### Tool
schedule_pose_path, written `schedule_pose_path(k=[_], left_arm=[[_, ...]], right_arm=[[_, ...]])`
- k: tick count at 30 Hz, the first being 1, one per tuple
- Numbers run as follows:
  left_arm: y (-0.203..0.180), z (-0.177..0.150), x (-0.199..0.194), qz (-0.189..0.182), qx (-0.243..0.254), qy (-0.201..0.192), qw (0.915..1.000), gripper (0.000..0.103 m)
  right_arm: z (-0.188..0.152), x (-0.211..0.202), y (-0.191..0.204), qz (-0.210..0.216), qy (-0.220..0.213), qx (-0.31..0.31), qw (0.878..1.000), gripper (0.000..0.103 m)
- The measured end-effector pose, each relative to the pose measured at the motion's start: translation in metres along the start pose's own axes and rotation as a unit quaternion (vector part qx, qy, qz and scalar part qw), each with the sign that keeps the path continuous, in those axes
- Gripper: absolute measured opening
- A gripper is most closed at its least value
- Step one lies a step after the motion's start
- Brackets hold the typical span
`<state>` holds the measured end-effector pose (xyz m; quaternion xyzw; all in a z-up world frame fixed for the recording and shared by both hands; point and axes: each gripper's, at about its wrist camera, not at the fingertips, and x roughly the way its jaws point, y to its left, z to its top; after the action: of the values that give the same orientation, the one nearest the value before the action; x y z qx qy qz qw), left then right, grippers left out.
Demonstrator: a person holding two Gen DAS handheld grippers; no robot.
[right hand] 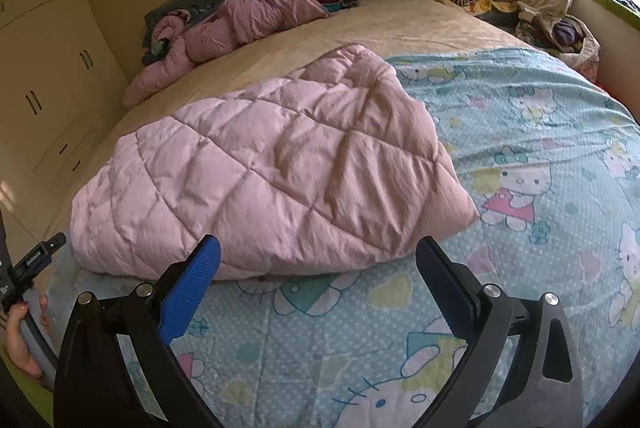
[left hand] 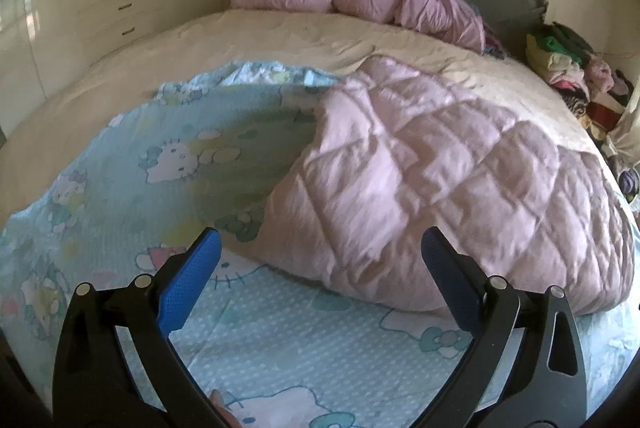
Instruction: Fold large clothes
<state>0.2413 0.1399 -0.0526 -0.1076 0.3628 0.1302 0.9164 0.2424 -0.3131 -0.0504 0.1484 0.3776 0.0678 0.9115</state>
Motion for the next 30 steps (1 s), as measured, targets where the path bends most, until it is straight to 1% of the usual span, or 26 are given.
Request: schedule_pose_path(k=[2, 5, 8, 12, 14, 16, 19, 21, 24, 25, 26, 28, 30], left_arm=[[0.003, -0.002, 0.005, -0.002, -0.007, 0.010, 0.9999, 0.094], [0.004, -0.007, 0.012, -0.008, -0.015, 0.027, 0.9995, 0.094], [0.007, -0.011, 0.022, -0.024, -0.030, 0.049, 0.9980, 0.093], [0.010, -0.015, 0.032, -0.042, -0.053, 0.068, 0.9954, 0.094], [0.014, -0.017, 0.038, -0.059, -0.076, 0.076, 0.9924, 0.094], [0.020, -0.021, 0.044, -0.082, -0.106, 0.089, 0.9870, 0.094], [0.033, -0.028, 0.055, -0.125, -0.171, 0.113, 0.9707, 0.094], [0.041, -0.032, 0.061, -0.154, -0.210, 0.125, 0.9574, 0.094], [0.041, -0.034, 0.066, -0.167, -0.222, 0.120, 0.9531, 0.094], [0.042, -0.034, 0.068, -0.173, -0.229, 0.119, 0.9506, 0.094], [0.044, -0.036, 0.072, -0.181, -0.242, 0.117, 0.9459, 0.094], [0.047, -0.035, 0.077, -0.189, -0.258, 0.113, 0.9406, 0.094], [0.047, -0.034, 0.080, -0.193, -0.265, 0.107, 0.9384, 0.094]], right_arm=[[-0.003, 0.002, -0.004, -0.003, 0.004, 0.006, 1.000, 0.098], [-0.005, 0.007, -0.017, -0.003, 0.016, 0.033, 0.999, 0.098], [-0.007, 0.013, -0.027, 0.002, 0.025, 0.055, 0.998, 0.098], [-0.011, 0.025, -0.042, 0.014, 0.048, 0.093, 0.994, 0.098], [-0.012, 0.032, -0.047, 0.013, 0.060, 0.104, 0.993, 0.098], [-0.013, 0.039, -0.049, 0.007, 0.070, 0.108, 0.992, 0.098], [-0.014, 0.048, -0.054, 0.021, 0.080, 0.130, 0.988, 0.098], [-0.014, 0.055, -0.057, 0.035, 0.087, 0.148, 0.985, 0.098], [-0.012, 0.063, -0.062, 0.061, 0.092, 0.173, 0.979, 0.098], [-0.010, 0.064, -0.063, 0.066, 0.092, 0.180, 0.977, 0.098], [-0.008, 0.067, -0.066, 0.076, 0.092, 0.191, 0.974, 0.098], [-0.004, 0.070, -0.070, 0.087, 0.093, 0.207, 0.970, 0.098], [0.000, 0.074, -0.073, 0.094, 0.092, 0.215, 0.968, 0.098]])
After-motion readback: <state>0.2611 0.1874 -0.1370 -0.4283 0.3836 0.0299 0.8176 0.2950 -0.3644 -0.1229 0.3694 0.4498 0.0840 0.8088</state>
